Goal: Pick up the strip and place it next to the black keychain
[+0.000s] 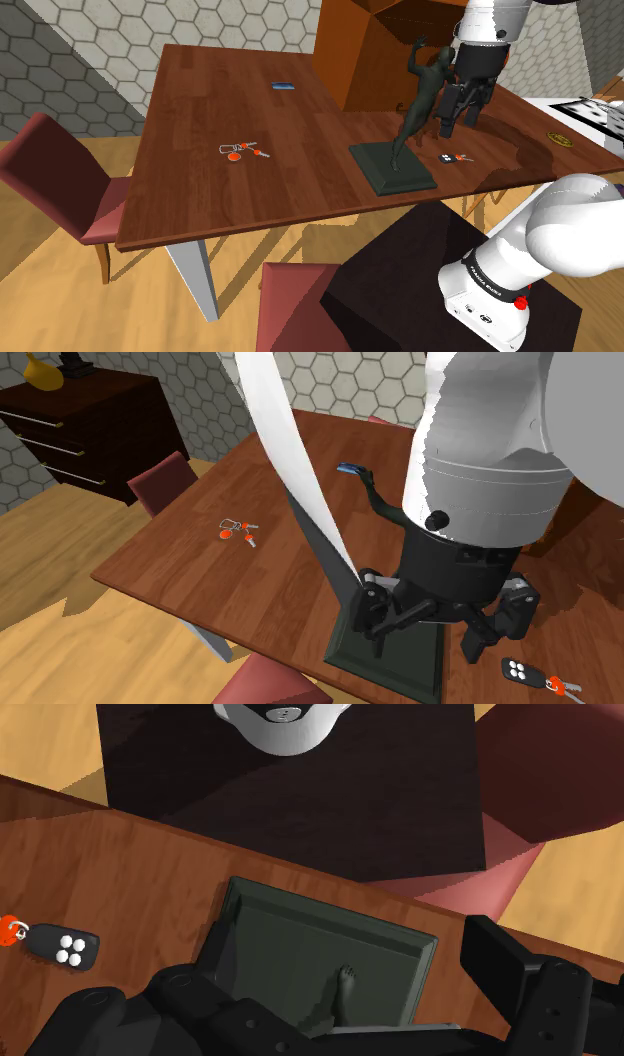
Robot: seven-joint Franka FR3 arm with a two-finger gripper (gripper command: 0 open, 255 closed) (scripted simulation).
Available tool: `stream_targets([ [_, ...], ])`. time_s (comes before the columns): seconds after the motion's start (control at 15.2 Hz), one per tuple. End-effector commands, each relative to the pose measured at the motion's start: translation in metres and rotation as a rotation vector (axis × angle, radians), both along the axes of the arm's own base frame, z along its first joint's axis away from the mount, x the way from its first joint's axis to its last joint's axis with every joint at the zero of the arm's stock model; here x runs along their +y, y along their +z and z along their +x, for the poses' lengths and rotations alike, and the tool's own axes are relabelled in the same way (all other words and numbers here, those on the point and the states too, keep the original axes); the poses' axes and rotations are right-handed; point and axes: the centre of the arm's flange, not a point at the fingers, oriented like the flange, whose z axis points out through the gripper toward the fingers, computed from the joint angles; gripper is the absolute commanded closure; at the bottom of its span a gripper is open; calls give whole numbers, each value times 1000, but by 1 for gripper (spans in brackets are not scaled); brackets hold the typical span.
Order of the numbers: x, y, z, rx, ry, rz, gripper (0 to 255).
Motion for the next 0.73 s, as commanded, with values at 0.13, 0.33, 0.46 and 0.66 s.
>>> stream_targets([
  [0.13, 21, -9, 10, -14, -28, -2, 0],
  [0.33, 51, -23, 26, -34, -71, -6, 0],
  [0.46, 71, -32, 37, -47, -100, -9, 0],
  [0.66, 101, -45, 56, -68, -142, -12, 0],
])
